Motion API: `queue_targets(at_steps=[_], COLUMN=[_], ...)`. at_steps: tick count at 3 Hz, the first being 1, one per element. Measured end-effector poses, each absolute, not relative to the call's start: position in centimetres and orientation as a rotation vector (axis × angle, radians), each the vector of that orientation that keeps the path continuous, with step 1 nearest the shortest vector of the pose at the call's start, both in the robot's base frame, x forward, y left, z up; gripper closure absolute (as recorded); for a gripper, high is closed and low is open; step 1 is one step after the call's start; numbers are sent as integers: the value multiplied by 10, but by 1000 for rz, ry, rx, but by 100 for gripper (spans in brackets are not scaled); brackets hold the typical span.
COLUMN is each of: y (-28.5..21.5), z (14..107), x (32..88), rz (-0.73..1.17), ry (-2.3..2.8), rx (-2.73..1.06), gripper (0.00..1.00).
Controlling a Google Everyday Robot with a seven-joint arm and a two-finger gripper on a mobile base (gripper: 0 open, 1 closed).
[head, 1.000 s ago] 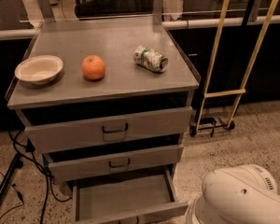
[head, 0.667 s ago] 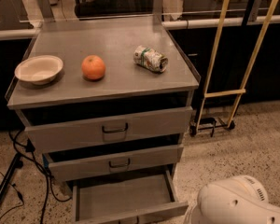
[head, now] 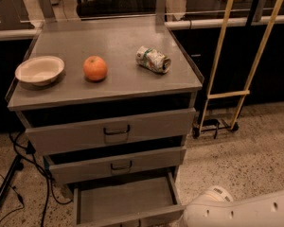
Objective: Close bottom drawer
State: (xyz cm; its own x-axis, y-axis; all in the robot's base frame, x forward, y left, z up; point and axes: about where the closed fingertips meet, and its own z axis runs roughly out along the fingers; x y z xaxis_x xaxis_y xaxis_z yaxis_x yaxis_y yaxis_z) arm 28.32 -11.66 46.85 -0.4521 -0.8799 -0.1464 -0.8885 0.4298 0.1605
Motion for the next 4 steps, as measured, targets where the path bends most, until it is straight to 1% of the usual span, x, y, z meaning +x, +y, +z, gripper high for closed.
queue_targets(at_steps=[1, 3, 4], y=[-120, -124, -136], z=[404, 400, 379], x=[300, 294, 292], rz=[317, 334, 345], ry=[2650, 2662, 2703], rx=[-1664, -1645, -1593], gripper=[100, 100, 100])
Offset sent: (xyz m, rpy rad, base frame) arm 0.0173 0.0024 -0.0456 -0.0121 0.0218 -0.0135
